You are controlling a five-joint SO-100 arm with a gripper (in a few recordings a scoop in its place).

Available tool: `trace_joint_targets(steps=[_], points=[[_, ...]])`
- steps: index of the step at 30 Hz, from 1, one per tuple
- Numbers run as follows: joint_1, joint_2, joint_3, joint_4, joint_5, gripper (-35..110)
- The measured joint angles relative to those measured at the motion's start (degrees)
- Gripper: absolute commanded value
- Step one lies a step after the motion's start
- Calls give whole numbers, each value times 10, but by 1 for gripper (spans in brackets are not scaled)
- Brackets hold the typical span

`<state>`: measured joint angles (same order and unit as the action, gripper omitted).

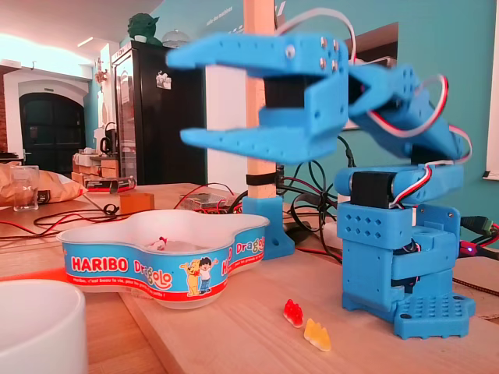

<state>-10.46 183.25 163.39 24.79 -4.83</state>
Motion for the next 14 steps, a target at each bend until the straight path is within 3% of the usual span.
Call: trace_joint_targets(steps=[4,14], points=[[0,40,91,-55,-3,18],[0,40,104,-85,-10,18]])
